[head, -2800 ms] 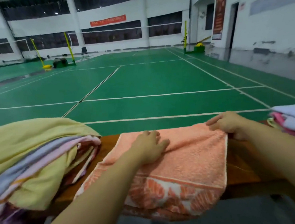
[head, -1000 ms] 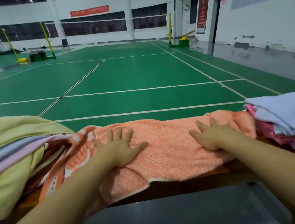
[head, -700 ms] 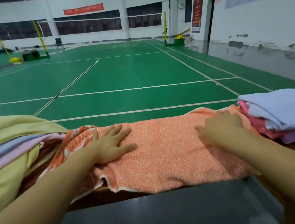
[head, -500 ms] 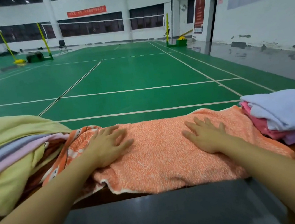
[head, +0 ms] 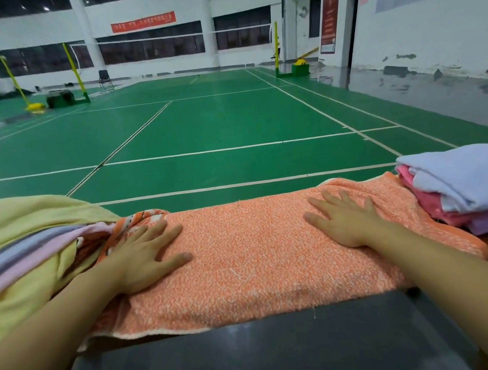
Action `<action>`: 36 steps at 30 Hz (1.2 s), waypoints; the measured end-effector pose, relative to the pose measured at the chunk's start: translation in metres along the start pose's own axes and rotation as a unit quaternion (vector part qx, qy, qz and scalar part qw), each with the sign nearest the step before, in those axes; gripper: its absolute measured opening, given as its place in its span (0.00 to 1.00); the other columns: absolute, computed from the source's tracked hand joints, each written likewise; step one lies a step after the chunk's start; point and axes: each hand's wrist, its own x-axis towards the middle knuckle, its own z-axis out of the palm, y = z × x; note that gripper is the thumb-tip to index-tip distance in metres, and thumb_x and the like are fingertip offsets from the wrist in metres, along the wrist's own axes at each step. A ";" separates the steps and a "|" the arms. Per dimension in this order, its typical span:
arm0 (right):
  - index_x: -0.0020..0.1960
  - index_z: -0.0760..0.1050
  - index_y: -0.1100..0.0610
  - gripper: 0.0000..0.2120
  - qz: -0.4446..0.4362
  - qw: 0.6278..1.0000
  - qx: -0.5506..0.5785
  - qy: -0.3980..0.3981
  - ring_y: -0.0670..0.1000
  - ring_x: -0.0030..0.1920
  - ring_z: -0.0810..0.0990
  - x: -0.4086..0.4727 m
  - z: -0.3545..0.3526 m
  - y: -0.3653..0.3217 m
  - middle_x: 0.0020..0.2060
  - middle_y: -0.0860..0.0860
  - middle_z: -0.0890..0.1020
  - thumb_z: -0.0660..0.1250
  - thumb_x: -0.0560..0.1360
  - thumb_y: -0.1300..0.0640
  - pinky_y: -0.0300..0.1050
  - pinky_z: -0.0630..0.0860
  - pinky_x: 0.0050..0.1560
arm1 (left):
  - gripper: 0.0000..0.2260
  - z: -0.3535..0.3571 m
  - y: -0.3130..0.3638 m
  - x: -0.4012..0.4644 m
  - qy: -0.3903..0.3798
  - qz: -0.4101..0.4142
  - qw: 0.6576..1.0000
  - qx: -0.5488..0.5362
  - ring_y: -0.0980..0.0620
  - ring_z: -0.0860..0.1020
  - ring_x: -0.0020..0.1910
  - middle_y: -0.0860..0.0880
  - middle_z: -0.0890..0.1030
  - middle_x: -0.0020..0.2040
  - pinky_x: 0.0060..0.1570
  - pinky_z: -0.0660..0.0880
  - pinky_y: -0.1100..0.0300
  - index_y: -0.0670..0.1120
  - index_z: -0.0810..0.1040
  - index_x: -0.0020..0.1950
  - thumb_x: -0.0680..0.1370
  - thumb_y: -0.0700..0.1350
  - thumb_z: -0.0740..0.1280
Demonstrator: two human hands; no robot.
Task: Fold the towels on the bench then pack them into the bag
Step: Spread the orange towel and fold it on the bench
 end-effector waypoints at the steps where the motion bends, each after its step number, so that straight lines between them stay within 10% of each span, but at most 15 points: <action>1: 0.81 0.44 0.36 0.37 0.000 1.000 0.002 0.002 0.57 0.82 0.42 0.000 0.001 0.000 0.82 0.45 0.43 0.36 0.75 0.24 0.75 0.39 0.74 | 0.47 -0.002 0.005 0.001 0.005 -0.001 1.000 0.001 0.47 0.49 0.82 0.54 0.48 0.83 0.79 0.46 0.39 0.69 0.47 0.80 0.63 0.86 0.39; 12: 0.74 0.70 0.46 0.27 -0.094 0.980 0.082 0.154 0.48 0.73 0.69 -0.024 -0.008 -0.037 0.73 0.44 0.73 0.53 0.81 0.34 0.57 0.61 0.76 | 0.27 -0.022 0.133 0.085 0.091 0.056 0.982 -0.156 0.45 0.72 0.71 0.45 0.71 0.75 0.72 0.68 0.46 0.49 0.68 0.76 0.83 0.63 0.56; 21: 0.69 0.74 0.49 0.23 -0.036 0.981 0.112 0.152 0.50 0.67 0.73 -0.020 -0.006 -0.011 0.68 0.47 0.77 0.56 0.82 0.37 0.51 0.69 0.70 | 0.24 -0.009 0.150 0.146 0.073 0.023 0.992 -0.098 0.42 0.74 0.69 0.45 0.76 0.70 0.69 0.68 0.45 0.49 0.73 0.71 0.84 0.62 0.53; 36: 0.44 0.74 0.46 0.20 -0.274 0.924 0.217 0.156 0.46 0.51 0.75 -0.083 0.023 -0.068 0.47 0.42 0.77 0.67 0.71 0.29 0.50 0.74 0.53 | 0.32 -0.002 0.137 0.182 0.078 -0.040 0.989 -0.122 0.41 0.78 0.62 0.41 0.80 0.63 0.58 0.72 0.49 0.45 0.79 0.60 0.79 0.71 0.53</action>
